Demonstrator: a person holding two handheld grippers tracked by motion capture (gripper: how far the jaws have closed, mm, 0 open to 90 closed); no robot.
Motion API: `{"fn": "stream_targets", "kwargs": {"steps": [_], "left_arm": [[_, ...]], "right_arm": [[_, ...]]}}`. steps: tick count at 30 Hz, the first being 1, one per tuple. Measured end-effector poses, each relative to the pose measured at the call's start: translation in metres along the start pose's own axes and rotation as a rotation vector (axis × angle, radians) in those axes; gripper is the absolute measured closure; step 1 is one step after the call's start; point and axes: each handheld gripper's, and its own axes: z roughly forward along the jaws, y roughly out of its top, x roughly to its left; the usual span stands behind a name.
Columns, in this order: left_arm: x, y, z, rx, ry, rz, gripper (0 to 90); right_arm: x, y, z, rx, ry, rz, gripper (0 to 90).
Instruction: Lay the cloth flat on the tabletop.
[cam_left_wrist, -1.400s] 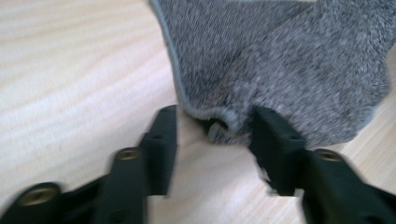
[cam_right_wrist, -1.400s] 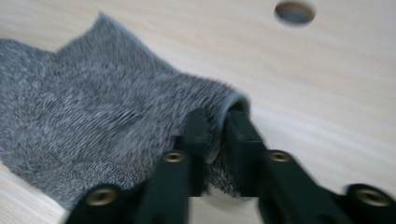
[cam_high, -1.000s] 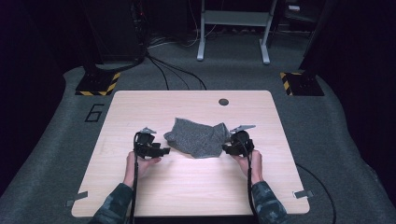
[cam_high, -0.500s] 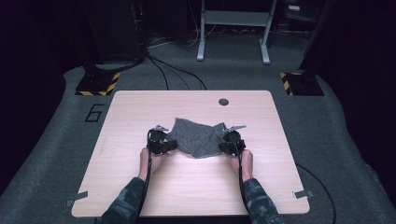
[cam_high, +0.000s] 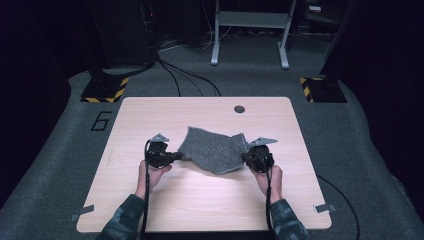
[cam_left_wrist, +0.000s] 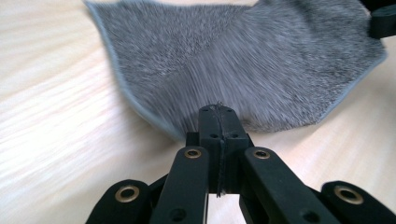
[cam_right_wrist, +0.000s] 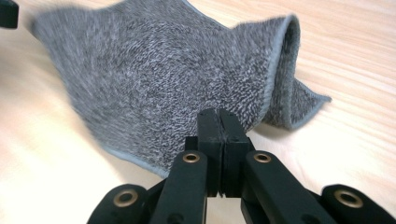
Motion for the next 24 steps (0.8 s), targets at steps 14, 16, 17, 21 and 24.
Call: {"fn": "stream_targets", "kwargs": {"steps": [14,16,17,21,24], "left_arm": [[-0.004,-0.025,0.034,0.11,0.023,-0.061,44.9],[-0.004,-0.021,0.038,0.109,0.031,-0.057,54.6],[-0.005,-0.019,0.042,0.088,0.042,-0.047,62.4],[-0.004,-0.013,0.047,0.073,0.021,-0.037,86.0],[-0.002,-0.002,0.045,0.067,0.018,-0.03,87.5]], "right_arm": [[-0.027,-0.031,0.025,0.116,0.016,0.08,46.7],[-0.027,-0.03,0.031,0.131,0.013,0.077,60.7],[-0.029,-0.03,0.034,0.121,0.016,0.072,66.7],[-0.026,-0.025,0.038,0.11,0.027,0.065,85.3],[-0.026,-0.016,0.039,0.101,0.031,0.057,87.8]]}}
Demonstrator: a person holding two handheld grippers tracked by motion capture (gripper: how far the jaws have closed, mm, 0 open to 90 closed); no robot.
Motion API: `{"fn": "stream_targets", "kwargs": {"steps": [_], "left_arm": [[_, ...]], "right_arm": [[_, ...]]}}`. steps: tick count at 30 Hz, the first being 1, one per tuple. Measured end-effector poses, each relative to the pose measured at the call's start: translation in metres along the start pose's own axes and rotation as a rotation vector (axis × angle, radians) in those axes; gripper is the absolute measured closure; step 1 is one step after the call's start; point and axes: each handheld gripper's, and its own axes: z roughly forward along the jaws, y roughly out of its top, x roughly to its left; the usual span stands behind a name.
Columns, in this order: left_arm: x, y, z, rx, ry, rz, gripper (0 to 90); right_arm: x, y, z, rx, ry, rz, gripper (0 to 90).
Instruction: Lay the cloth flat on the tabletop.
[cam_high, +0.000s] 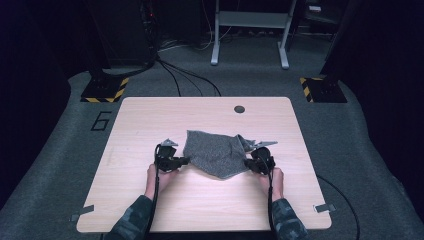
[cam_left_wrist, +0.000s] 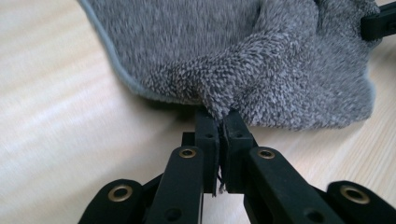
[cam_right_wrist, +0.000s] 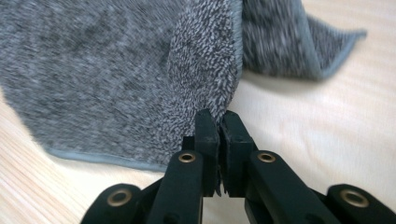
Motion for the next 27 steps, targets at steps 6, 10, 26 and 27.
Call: {"fn": "stream_targets", "kwargs": {"steps": [6,10,26,27], "left_arm": [[0.003,0.056,-0.046,-0.045,-0.005,0.022,84.7],[0.001,0.065,-0.049,-0.003,0.033,0.012,55.5],[-0.042,-0.033,-0.019,0.081,0.034,0.044,32.1],[-0.046,-0.034,-0.018,0.083,0.02,0.058,32.7]], "right_arm": [[0.015,0.026,-0.038,-0.09,-0.012,-0.029,88.5],[0.028,0.019,-0.067,-0.115,-0.052,-0.026,88.1],[0.015,-0.02,-0.024,-0.002,-0.098,0.013,87.0],[0.015,-0.021,-0.024,-0.005,-0.096,0.018,87.1]]}}
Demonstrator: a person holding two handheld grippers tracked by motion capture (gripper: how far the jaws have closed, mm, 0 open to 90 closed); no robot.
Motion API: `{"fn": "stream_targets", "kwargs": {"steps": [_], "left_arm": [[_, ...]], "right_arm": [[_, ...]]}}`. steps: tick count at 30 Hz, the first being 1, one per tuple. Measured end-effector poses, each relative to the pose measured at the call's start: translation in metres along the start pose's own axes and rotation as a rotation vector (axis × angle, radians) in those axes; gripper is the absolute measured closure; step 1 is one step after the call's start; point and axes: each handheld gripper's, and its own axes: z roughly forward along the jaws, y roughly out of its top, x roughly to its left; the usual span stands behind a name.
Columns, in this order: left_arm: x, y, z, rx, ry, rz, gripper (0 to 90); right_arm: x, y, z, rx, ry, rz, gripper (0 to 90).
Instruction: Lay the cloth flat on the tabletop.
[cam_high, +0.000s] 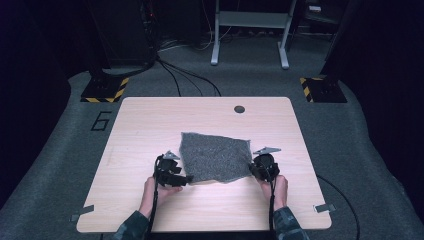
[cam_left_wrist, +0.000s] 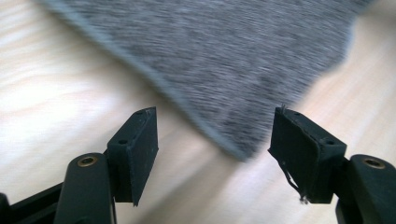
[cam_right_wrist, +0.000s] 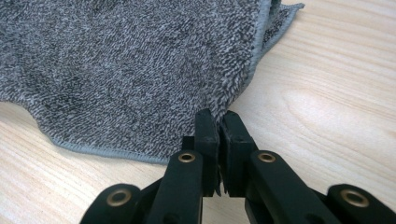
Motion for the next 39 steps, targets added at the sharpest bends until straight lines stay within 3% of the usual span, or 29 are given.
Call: {"fn": "stream_targets", "kwargs": {"steps": [2,6,10,11,15,18,21,23,25,26,29,32,36,39], "left_arm": [[-0.007,0.0,0.005,0.021,0.007,0.039,36.2],[-0.01,0.001,0.014,0.028,-0.003,0.063,52.8],[-0.005,0.006,0.016,0.013,-0.017,0.083,81.7],[-0.003,0.007,0.017,0.008,-0.015,0.09,85.2],[0.009,0.019,0.0,-0.015,-0.074,0.064,87.7],[0.013,0.026,-0.029,-0.04,-0.151,0.053,87.5],[0.012,0.016,-0.045,0.025,-0.241,0.056,84.0],[0.012,0.005,-0.044,0.094,-0.255,0.064,71.9],[0.012,-0.006,-0.042,0.15,-0.263,0.057,62.4],[0.016,-0.009,-0.043,0.15,-0.265,0.04,53.7],[0.025,-0.008,-0.052,0.084,-0.232,0.001,39.9],[0.033,0.002,-0.055,0.028,-0.168,-0.013,32.5],[0.042,0.018,-0.039,-0.027,-0.08,-0.028,28.6],[0.048,0.028,-0.019,-0.057,-0.02,-0.047,27.2]], "right_arm": [[-0.001,-0.001,0.003,0.002,0.003,0.005,87.1],[-0.002,-0.003,0.006,0.001,0.011,0.0,87.2],[-0.004,-0.002,0.006,-0.002,0.017,0.017,87.4],[-0.004,-0.002,0.006,-0.004,0.016,0.014,87.4],[-0.004,0.004,-0.003,-0.017,0.027,0.007,87.5],[0.004,0.008,-0.023,-0.045,0.028,-0.003,87.4],[0.017,0.0,-0.045,-0.035,0.048,-0.041,87.1],[0.024,-0.011,-0.047,0.016,0.069,-0.044,84.8],[0.026,-0.023,-0.044,0.063,0.109,-0.052,74.2],[0.025,-0.028,-0.044,0.078,0.128,-0.044,64.6],[0.015,-0.029,-0.051,0.05,0.134,-0.016,55.3],[0.0,-0.02,-0.054,0.003,0.13,0.004,49.4],[-0.014,0.002,-0.05,-0.068,0.111,0.028,45.6],[-0.024,0.021,-0.033,-0.083,0.07,0.037,42.9]]}}
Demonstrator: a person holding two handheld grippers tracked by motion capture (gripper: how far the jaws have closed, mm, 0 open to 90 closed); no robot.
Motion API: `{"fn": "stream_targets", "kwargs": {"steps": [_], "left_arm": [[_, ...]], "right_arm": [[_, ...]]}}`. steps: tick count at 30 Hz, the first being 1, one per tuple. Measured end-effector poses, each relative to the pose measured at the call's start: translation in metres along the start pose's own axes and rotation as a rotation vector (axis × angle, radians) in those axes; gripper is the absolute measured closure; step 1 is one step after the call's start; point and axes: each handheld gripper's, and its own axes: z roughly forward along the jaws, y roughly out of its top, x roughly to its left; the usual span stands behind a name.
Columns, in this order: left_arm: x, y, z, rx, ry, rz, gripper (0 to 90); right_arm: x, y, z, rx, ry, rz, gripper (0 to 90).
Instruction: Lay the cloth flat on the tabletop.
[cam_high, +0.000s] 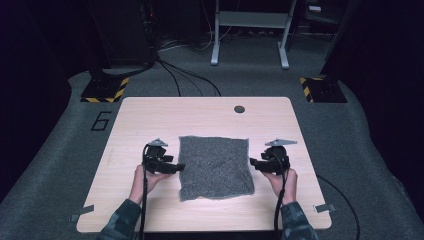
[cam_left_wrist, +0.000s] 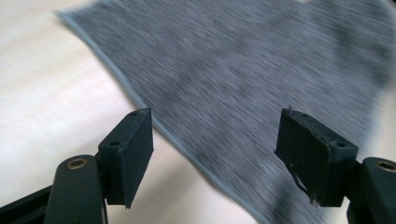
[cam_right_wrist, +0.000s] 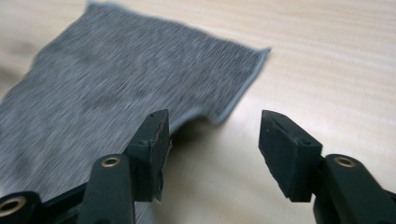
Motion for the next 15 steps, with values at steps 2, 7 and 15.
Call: {"fn": "stream_targets", "kwargs": {"steps": [2,7,15], "left_arm": [[0.003,0.004,0.012,0.004,0.029,-0.021,26.5],[0.006,0.012,0.035,0.058,0.139,0.035,25.7],[0.016,0.021,0.052,0.11,0.213,0.065,25.4]], "right_arm": [[-0.006,0.009,0.018,0.003,-0.015,-0.021,40.2],[-0.003,0.018,0.059,0.062,-0.067,-0.058,38.6],[-0.015,0.022,0.09,0.143,-0.135,-0.083,35.6]]}}
